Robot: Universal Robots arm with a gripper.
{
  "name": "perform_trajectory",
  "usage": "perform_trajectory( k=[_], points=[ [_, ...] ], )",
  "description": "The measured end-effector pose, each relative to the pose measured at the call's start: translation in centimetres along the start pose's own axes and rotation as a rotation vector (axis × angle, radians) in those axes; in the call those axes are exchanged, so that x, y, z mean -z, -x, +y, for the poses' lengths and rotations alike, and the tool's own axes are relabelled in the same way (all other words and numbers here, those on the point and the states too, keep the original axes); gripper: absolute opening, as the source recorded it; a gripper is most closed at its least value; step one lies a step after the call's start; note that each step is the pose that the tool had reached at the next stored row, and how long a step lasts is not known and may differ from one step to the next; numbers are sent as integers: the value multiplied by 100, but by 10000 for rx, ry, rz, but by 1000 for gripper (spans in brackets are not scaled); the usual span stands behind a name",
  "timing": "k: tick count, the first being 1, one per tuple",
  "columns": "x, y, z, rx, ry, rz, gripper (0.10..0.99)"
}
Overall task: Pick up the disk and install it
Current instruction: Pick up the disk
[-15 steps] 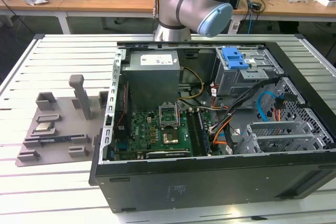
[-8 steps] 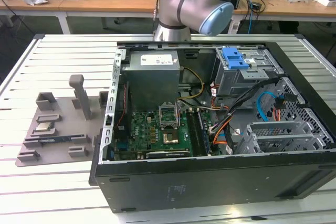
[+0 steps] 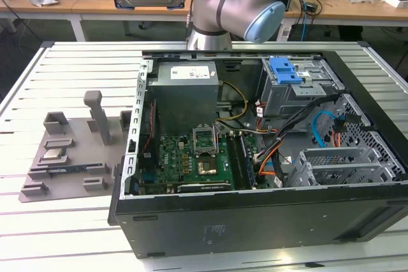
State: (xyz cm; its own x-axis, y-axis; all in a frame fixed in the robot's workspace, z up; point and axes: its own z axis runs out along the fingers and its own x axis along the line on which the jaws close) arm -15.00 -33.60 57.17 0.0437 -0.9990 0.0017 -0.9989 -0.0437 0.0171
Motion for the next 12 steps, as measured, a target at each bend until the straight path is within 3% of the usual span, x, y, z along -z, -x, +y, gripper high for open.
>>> perform_trajectory(
  k=[5,12],
  points=[
    [-132,-5,-110,1,3,2,365],
    [-275,-9,-213,1,0,0,365]
  ],
)
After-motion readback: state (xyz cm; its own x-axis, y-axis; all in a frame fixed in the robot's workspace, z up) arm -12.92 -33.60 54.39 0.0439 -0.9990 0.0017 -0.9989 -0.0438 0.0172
